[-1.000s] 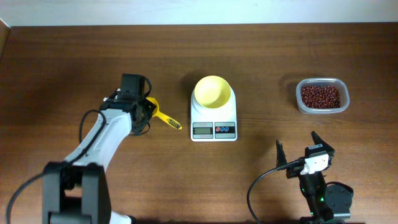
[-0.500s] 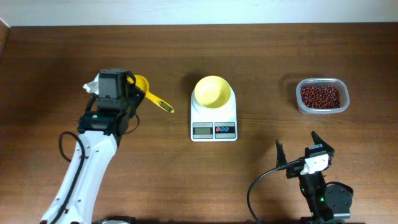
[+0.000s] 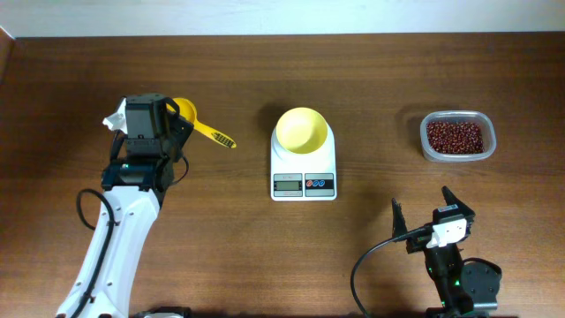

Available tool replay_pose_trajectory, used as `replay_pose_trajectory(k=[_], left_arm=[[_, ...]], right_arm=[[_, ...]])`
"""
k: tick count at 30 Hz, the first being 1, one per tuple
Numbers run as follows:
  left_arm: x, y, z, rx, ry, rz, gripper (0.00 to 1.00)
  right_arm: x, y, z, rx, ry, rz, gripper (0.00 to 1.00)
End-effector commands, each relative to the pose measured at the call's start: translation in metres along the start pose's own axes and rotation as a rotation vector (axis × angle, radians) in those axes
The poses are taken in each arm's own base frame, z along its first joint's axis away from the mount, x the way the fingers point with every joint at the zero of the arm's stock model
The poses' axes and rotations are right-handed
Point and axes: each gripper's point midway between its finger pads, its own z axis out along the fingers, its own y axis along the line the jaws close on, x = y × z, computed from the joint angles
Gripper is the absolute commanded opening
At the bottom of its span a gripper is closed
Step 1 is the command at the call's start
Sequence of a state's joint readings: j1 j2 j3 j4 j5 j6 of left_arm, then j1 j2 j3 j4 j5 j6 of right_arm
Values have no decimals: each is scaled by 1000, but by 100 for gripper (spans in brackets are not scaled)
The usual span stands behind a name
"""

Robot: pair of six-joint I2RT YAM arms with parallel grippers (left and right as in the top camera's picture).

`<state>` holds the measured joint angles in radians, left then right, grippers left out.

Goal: Scoop item into bowl and weigh 50g on scale
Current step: 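Lift the yellow scoop with the left gripper, handle pointing right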

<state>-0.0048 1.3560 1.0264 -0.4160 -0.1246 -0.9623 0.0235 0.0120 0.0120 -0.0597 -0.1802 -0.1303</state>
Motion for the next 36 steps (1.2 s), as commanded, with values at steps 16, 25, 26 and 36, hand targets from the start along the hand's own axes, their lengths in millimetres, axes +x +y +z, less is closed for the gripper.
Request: replay_pose_trajectory(k=[16,25,26,36], left_arm=[[2,-14,-6,65,37,-122,0],[-3,-15,-6,68,15,-132,0],[-1,-16,-6,72,23,-133,0],[2,-17,-6,79,40,-131,0]], right_arm=[[-1,13,0,-72,-14,17,99],[-35,76,-20,-458,-172,-32,99],[-38,87,-27,-530,-191,-42,99],[-51,87,-30,-532,-250,-72,99]])
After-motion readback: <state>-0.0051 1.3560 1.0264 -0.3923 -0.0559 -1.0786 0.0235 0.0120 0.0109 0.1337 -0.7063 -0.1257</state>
